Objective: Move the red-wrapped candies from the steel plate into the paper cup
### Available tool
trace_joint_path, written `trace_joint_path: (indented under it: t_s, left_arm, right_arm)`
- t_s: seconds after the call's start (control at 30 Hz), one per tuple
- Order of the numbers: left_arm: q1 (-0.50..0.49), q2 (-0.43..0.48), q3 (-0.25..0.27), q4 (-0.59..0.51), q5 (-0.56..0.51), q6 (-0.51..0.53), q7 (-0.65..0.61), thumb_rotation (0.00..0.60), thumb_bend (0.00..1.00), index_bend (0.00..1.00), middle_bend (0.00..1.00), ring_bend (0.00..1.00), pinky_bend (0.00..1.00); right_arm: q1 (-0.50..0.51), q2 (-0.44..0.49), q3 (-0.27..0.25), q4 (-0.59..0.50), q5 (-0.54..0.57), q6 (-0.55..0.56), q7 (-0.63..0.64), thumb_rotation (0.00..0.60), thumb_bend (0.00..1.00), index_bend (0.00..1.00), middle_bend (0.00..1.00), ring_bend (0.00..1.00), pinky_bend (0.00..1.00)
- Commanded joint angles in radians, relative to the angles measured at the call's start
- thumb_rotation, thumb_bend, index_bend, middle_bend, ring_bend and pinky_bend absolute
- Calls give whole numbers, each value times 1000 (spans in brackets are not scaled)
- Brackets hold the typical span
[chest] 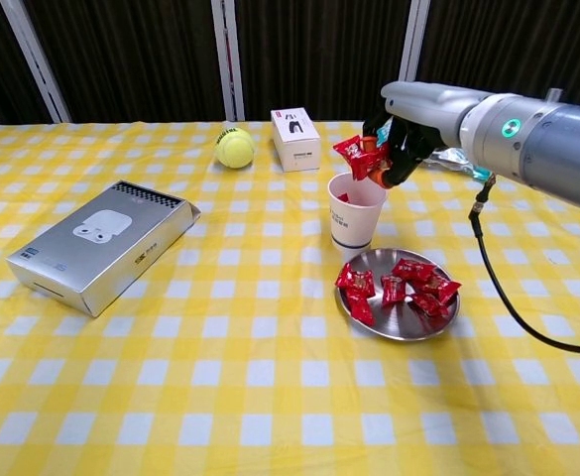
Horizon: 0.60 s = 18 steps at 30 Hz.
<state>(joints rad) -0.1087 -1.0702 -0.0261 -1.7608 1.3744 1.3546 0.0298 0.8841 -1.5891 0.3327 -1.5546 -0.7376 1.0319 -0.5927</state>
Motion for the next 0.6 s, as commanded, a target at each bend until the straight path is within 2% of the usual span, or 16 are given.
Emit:
trace_joint_path:
  t_s: [0.03,0.3,0.6]
  left_arm:
    - [-1,2,0,-2,-3,-4,0,600,2,0,0,0,0]
    - [-3,7,2,-9,-13,-13,3,600,3,0,0,0,0]
    - [-3,8,4,-12,-11,-15,7,600,3,0,0,0,0]
  right_arm:
    - [22,-30,7,66,15,-24,19,600,553,671,883,960,1000]
    - [26,-58,-13,156,6,-54,57,600,554,658,883,959,1000]
    - [11,-58,-41,175,-29,-57,89,600,553,612,883,959,1000]
